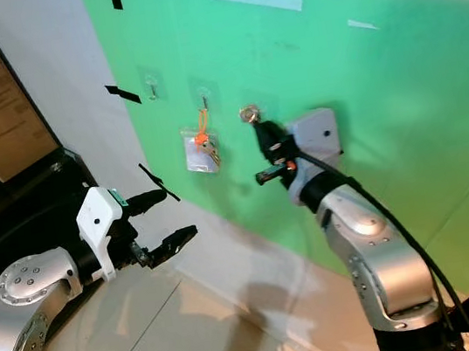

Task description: Hang keys on a hook

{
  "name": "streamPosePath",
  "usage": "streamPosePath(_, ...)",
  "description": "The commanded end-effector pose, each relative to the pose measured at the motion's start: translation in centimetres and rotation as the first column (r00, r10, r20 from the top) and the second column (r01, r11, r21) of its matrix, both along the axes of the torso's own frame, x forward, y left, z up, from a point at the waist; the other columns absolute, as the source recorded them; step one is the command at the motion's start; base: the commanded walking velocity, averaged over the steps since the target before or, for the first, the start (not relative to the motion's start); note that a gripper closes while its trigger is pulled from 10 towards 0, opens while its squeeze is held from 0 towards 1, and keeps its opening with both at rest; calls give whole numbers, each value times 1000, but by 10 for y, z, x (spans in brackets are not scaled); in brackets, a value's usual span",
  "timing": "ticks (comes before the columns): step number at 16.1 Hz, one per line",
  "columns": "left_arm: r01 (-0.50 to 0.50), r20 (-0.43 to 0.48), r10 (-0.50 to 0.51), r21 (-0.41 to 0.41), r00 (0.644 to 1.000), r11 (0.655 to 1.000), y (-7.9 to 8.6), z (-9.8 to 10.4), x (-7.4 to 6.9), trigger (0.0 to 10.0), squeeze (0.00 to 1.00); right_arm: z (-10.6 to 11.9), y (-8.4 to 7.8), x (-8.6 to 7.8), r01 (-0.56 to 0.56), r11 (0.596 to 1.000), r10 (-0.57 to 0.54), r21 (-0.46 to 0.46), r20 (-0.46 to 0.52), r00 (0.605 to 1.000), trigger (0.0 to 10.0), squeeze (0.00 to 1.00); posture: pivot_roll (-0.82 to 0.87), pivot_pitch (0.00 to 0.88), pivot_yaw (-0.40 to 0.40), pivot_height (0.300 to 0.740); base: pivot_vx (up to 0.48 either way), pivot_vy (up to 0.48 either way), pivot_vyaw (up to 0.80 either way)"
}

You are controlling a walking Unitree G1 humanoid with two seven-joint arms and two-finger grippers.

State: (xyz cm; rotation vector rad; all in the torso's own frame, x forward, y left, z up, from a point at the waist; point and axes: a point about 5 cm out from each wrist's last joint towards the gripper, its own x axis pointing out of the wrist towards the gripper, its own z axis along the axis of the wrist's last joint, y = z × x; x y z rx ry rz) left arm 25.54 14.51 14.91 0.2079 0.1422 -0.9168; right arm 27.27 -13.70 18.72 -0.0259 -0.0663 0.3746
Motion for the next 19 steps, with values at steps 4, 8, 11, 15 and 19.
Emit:
streamPosePath(4, 12, 9, -12, 10, 1000, 1000, 1, 4, -1, 10000, 0, -3, -13, -7, 47, 999, -47, -4, -19, 999, 10000, 0, -127, 0, 12, 732, 0, 0, 0)
streamPosePath(8, 13, 8, -13, 12, 1000, 1000, 1, 4, -2, 10000, 0, -8, -11, -13, 45, 999, -45, -2, -42, 998, 10000, 0, -124, 0, 11, 732, 0, 0, 0)
streamPosePath(11, 10, 9, -10, 14, 1000, 1000, 1, 4, -2, 10000, 0, -7, -9, -17, 38, 999, -37, 29, -36, 999, 10000, 0, -121, 0, 9, 732, 0, 0, 0)
streamPosePath(15, -35, 40, 37, -56, 999, 998, -2, 9, 0, 10000, 0, -13, 0, -32, -21, 997, 25, 73, -61, 998, 10000, 0, -146, 0, 30, 732, 0, 0, 0)
streamPosePath(19, -201, 113, 204, -36, 972, 979, -2, 6, 11, 10000, 0, -24, 5, -39, -18, 996, 28, 84, -118, 993, 10000, 0, -143, 0, 32, 732, 0, 0, 0)
